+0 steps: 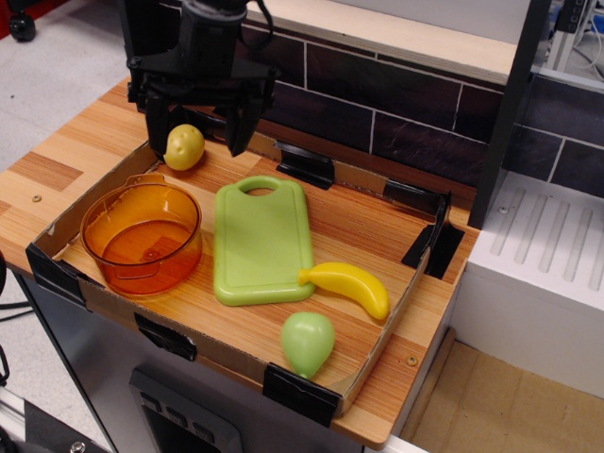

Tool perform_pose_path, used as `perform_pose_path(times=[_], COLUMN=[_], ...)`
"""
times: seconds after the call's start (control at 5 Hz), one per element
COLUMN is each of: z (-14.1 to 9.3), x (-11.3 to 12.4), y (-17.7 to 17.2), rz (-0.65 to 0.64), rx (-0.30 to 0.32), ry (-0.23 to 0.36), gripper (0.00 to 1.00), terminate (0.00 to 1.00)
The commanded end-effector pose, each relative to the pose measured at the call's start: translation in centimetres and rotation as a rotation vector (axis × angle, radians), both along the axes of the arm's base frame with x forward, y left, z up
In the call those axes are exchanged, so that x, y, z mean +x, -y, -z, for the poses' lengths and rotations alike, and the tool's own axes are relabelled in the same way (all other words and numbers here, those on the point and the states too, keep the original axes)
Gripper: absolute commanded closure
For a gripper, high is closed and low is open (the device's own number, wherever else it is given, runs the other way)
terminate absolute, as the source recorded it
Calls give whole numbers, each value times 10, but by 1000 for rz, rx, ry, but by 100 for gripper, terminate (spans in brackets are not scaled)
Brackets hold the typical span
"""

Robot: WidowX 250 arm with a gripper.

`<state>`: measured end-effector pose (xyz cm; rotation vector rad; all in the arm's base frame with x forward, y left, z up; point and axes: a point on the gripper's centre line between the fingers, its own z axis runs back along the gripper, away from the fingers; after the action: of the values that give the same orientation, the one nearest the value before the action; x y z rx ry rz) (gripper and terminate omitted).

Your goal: Put banana in pot

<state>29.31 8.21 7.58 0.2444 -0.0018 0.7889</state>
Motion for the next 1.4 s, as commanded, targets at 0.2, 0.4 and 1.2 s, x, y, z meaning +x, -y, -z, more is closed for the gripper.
perform_pose_path(times=[0.2, 0.4, 1.2], z=[-20, -12, 40], x=[15, 10, -4], y=[66, 94, 142], rz=[-336, -470, -689], rx=[-6, -20, -83], ry=[177, 179, 169], gripper=[0, 0, 0], terminate=[0, 0, 0])
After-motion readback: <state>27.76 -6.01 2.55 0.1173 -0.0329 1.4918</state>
